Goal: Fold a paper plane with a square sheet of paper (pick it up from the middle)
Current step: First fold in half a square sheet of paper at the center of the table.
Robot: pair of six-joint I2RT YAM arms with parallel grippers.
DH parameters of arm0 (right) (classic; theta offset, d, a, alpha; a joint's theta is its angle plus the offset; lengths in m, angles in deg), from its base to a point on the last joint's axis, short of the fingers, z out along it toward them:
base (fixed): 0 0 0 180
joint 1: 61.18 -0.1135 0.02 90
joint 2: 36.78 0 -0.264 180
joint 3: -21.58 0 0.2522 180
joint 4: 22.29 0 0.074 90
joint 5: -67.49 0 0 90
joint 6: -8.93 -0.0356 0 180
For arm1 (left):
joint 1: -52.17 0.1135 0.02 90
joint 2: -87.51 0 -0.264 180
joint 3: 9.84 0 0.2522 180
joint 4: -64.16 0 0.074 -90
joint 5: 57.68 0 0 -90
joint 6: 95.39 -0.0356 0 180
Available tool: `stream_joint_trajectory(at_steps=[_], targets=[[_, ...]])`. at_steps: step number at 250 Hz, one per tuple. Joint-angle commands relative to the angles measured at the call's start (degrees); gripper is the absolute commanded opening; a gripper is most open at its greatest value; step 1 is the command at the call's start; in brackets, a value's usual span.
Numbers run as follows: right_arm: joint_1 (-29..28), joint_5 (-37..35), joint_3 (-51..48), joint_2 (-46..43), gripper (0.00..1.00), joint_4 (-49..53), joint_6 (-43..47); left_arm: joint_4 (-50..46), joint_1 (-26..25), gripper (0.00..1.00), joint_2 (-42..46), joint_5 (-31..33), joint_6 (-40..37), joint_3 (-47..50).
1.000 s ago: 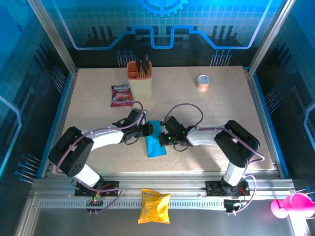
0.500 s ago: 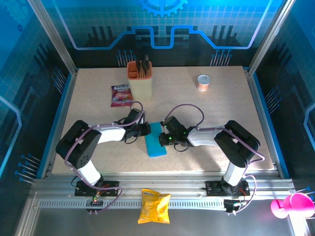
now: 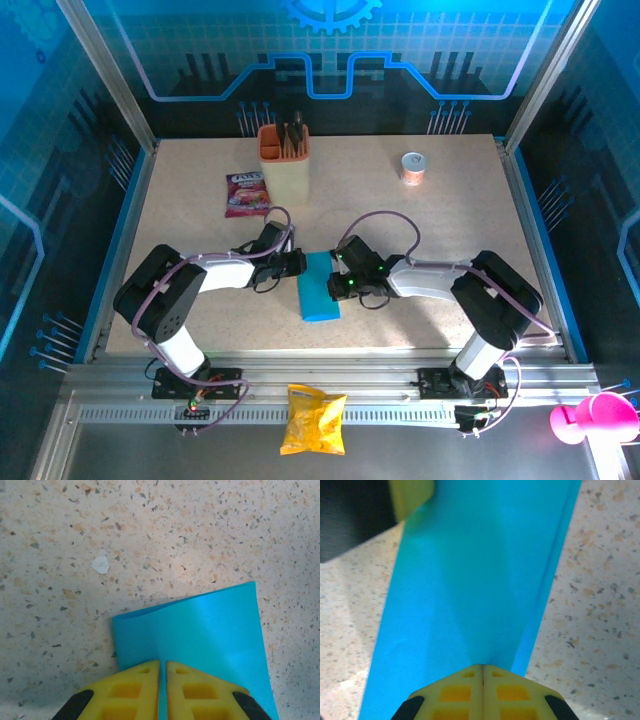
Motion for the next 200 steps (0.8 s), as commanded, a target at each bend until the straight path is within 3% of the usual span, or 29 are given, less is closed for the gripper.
stream_joint_trajectory(at_steps=[1, 151, 200], targets=[[-2.0, 2.2, 2.4, -1.5, 0.0, 1.6, -1.1, 0.8, 0.4, 0.12, -0.8, -1.4, -1.8, 1.4], [-10.4, 3.0, 8.0, 7.9, 0.0, -6.6, -6.1, 0.3, 0.4, 0.08, -1.3, -1.5, -2.0, 0.9], [-10.5, 1.9, 4.2, 11.7, 0.0, -11.0, -8.3, 0.1, 0.4, 0.0, -1.9, -1.8, -1.8, 0.6]])
